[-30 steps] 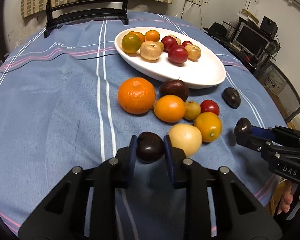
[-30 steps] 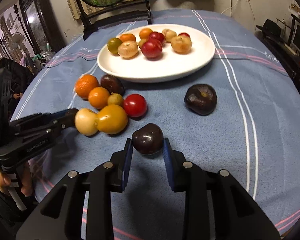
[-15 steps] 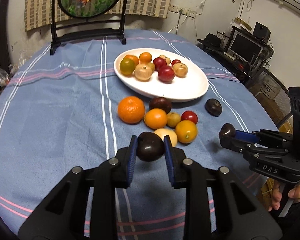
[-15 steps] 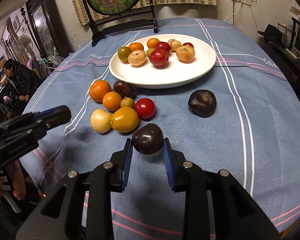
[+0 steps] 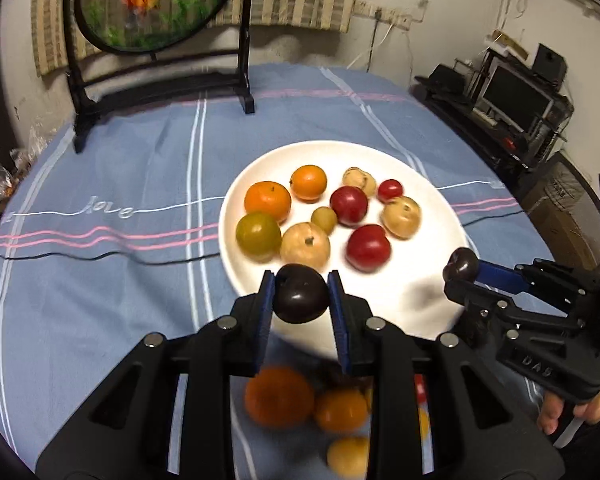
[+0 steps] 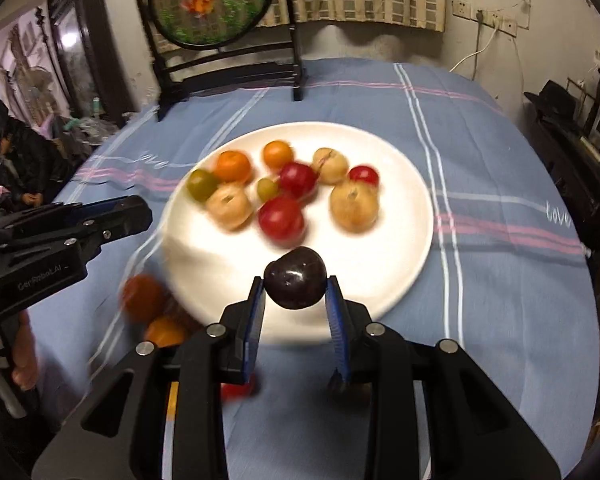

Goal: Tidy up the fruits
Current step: 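Carry both dark plums onto the white plate and open both tools, then withdraw both open tools back over the fruit cluster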

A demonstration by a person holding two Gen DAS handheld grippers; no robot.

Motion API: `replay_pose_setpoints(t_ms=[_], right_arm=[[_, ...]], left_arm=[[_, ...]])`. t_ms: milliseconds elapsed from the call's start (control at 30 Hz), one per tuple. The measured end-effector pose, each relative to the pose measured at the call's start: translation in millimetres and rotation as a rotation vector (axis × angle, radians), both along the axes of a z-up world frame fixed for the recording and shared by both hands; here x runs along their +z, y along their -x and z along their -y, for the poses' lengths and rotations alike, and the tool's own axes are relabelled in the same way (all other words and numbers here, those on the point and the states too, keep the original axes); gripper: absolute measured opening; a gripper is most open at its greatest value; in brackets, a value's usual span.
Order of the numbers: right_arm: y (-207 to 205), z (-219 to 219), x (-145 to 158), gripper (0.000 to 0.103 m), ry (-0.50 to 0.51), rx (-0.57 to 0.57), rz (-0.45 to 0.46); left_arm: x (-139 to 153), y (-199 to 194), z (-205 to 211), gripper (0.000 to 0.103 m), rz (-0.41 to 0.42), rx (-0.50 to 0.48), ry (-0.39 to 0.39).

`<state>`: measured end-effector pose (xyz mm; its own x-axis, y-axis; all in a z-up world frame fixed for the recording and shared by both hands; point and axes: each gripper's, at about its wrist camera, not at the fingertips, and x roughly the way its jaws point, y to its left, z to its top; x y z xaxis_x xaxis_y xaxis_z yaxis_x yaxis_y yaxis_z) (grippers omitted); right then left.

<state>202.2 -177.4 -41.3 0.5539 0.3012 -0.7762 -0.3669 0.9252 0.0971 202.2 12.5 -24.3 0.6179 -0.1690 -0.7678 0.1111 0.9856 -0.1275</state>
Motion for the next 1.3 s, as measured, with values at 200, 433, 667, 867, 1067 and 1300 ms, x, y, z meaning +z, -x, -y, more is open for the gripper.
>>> replay_pose_setpoints(t_ms=[200, 433, 667, 867, 1067, 1300], right_arm=[[-27.6, -2.2, -21.2, 0.031, -0.007, 0.001, -0.045], [-39.5, 2.7, -24.0, 0.056, -0.048, -0.033, -0.059], [0.9, 31.3, 13.1, 0.058, -0.039, -0.076, 0.051], [63.9, 78.8, 5.5, 0.059, -0.060, -0.191, 0.021], [104.0, 83.7, -17.0, 0.059, -0.046, -0.229, -0.015], [102.2, 66.2, -24.9, 0.059, -0.053, -0.193, -0.020]], left_arm=[[-21.2, -23.4, -0.6, 0.027, -0.048, 0.011, -0.020], [-22.2, -35.3, -3.0, 0.042, -0.047, 0.029, -0.025], [14.8, 0.3, -10.0, 0.059, 0.050, 0.035, -0.012], [23.7, 78.2, -14.1, 0.066, 0.148, 0.058, -0.002], [-7.1, 136.7, -2.2, 0.066, 0.115, 0.028, 0.029], [-20.3, 159.6, -2.1, 0.066, 0.090, 0.017, 0.029]])
